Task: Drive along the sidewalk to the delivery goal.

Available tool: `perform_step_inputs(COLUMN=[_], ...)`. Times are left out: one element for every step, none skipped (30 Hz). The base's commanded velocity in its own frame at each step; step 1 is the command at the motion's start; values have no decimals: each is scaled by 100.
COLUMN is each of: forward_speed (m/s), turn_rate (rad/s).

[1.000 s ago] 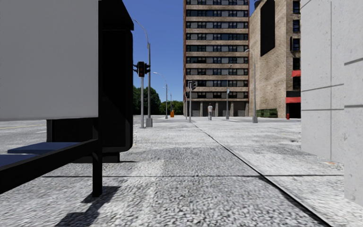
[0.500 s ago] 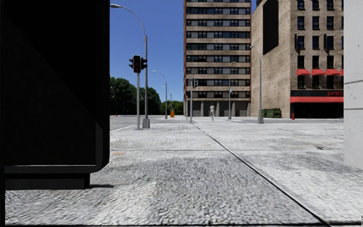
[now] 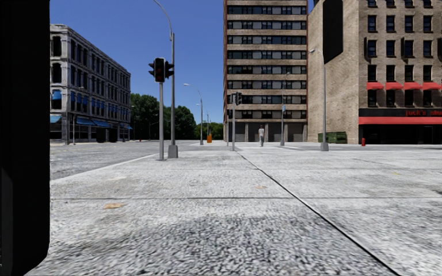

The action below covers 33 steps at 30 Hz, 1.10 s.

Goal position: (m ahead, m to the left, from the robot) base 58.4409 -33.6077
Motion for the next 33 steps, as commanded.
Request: perform_step_inputs(forward_speed=[200,200,200,200,200,200,200,198,198,197,196,196,196,196,197,197,197,197,197,197,200,200,200,200,200,200,200,200,200,200,200,200,200], turn_rate=[0,0,0,0,0,0,0,0,0,0,0,0,0,0,0,0,0,0,0,0,0,0,0,0,0,0,-6,-6,-11,-14,-14,-23,-27])
